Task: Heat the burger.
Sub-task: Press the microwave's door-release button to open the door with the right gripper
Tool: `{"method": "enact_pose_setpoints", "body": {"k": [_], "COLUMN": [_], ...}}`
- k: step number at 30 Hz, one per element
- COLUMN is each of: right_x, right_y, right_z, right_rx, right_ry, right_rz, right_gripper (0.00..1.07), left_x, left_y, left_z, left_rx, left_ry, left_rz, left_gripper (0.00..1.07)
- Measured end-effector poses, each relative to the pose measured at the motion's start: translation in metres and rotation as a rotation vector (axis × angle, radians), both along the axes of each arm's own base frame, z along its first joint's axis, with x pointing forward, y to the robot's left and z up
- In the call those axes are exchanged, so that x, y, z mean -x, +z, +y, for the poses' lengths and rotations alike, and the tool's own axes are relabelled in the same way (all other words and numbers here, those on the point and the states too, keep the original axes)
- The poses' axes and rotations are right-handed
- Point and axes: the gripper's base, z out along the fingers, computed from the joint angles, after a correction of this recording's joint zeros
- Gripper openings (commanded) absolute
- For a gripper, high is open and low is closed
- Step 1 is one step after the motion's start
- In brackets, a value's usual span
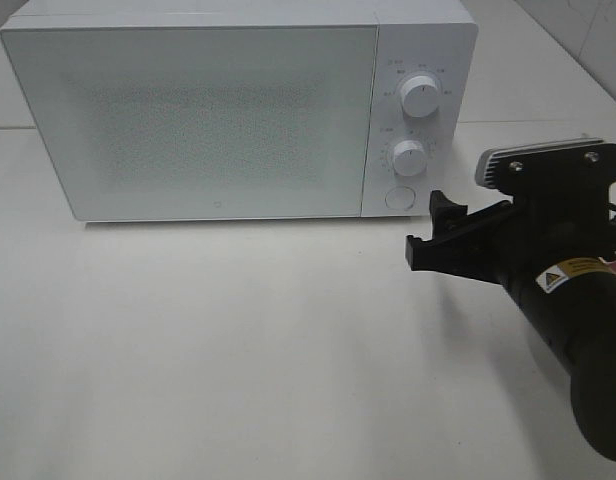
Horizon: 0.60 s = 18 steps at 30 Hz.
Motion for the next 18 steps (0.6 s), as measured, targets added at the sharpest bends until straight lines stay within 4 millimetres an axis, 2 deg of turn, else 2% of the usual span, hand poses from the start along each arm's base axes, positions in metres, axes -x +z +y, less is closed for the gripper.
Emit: {"method": "enact_pose_setpoints", "body": {"k": [4,14,16,18], "right_x": [-0.0015,-0.0017,-0.0017,-0.0017], "right_y": [-0.0022,-0.0028,-0.0028,-0.0028], "right_z": [0.0088,0.0098,0.0098,0.0098], "right_rx": [0.006,-0.043,-0.162,-0.203], "right_ry": [0.022,0.009,-0.023,-0.034], "right_rz": [0.000,0.004,0.011,0.013], "right_gripper": [0.74,0.74,0.74,0.73], "left_x": [0.0000,0.0000,0.0000,0.0000], "left_y": [0.0000,0.0000,0.0000,0.0000], "left_z": [0.0000,0.0000,0.0000,0.0000], "left_rx": [0.000,0.000,0.000,0.000], "left_ry": [0.000,0.000,0.000,0.000], "left_rz": [0.000,0.000,0.000,0.000], "left_gripper": [0.98,0.98,0.98,0.98]}}
